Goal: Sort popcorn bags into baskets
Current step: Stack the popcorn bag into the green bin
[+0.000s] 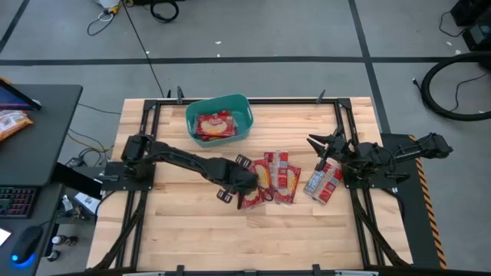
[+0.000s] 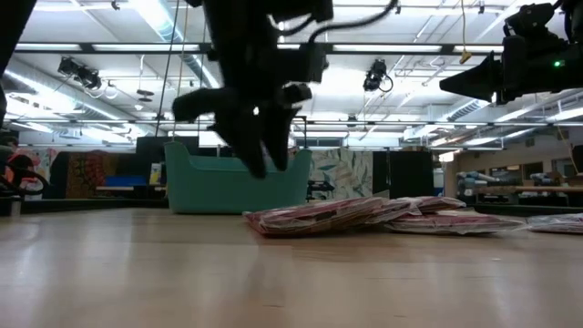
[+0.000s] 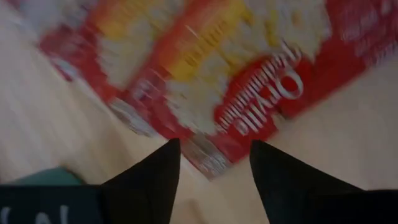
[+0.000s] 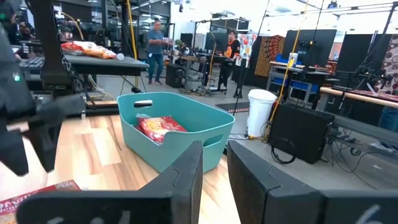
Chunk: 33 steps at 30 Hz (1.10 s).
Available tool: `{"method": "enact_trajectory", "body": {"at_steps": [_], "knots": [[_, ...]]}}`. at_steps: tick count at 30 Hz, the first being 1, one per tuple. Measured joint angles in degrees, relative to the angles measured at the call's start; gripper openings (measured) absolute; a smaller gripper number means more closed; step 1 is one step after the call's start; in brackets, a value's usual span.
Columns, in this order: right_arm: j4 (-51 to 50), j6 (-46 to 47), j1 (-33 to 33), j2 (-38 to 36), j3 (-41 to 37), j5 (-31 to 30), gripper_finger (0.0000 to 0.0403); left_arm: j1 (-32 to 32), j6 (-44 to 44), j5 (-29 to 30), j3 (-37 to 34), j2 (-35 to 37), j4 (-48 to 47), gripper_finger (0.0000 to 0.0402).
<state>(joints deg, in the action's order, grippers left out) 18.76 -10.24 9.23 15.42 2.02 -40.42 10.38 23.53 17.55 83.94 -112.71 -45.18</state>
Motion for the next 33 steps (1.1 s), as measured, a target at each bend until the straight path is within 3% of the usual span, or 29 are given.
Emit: {"method": "enact_trajectory", "body": {"at_steps": [9, 18, 29, 33], "knots": [[0.3, 0.0, 0.0, 0.0, 0.0, 0.0, 0.008, 2.9, 1.7, 0.6, 0.0, -5.2, -2.2, 0.0206], [0.6, 0.0, 0.0, 0.0, 0.0, 0.0, 0.008, 4.2, -1.2, 7.1, 0.0, -8.4, -0.4, 0.0196], [1.0, 0.0, 0.0, 0.0, 0.0, 0.0, 0.008, 4.1, -7.4, 6.9, 0.2, -9.1, -0.6, 0.0052], [1.0, 0.0, 0.0, 0.0, 0.0, 0.0, 0.008, 4.1, -7.9, 6.6, 0.2, -9.0, -2.9, 0.0018]]}}
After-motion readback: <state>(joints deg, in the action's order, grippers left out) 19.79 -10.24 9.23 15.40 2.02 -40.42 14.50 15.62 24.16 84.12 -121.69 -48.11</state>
